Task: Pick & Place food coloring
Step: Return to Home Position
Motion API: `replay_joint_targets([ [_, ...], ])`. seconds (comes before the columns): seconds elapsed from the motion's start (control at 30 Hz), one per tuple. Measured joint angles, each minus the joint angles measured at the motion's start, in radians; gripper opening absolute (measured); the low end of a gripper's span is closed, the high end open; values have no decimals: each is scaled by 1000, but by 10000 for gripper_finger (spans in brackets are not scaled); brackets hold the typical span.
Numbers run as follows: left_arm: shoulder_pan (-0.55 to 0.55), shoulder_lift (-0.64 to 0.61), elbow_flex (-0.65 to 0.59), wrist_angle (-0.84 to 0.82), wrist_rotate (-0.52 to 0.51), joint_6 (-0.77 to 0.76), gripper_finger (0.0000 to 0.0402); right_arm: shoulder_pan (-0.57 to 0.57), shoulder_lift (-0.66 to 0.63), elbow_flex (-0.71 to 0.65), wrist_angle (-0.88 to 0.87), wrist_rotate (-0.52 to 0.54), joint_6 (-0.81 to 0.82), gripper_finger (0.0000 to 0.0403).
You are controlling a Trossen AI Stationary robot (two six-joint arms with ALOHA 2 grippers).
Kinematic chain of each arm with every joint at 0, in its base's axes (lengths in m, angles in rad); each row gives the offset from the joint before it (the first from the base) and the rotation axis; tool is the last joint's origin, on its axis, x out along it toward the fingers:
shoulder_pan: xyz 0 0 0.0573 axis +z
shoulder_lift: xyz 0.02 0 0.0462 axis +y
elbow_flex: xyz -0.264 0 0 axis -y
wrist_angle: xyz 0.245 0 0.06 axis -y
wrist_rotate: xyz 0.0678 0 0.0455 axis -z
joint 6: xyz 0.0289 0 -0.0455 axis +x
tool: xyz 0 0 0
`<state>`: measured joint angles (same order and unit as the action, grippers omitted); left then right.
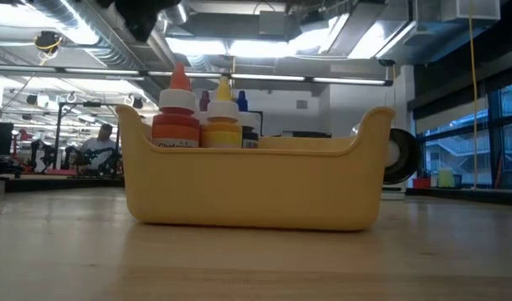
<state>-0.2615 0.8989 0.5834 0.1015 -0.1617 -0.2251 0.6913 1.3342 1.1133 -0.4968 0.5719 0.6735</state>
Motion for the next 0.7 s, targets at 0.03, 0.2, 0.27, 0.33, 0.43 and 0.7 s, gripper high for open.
replay_joint_targets([
  [0.03,0,-25,-25,2,0,-32,115,-23,-18,-43,96,-29,-42,255],
  [0.2,0,-132,-144,61,28,-60,112,-146,-83,-272,469,-182,-158,255],
  [0.27,0,-195,-201,121,35,-62,112,-174,-121,-359,601,-187,-184,255],
  [0.33,3,-265,-264,177,29,-72,112,-188,-170,-441,722,-183,-221,255],
  [0.43,3,-374,-376,263,23,-96,115,-195,-250,-551,831,-176,-253,255],
  [0.7,3,-622,-545,318,-1,-113,113,-198,-425,-740,894,-174,-239,255],
])
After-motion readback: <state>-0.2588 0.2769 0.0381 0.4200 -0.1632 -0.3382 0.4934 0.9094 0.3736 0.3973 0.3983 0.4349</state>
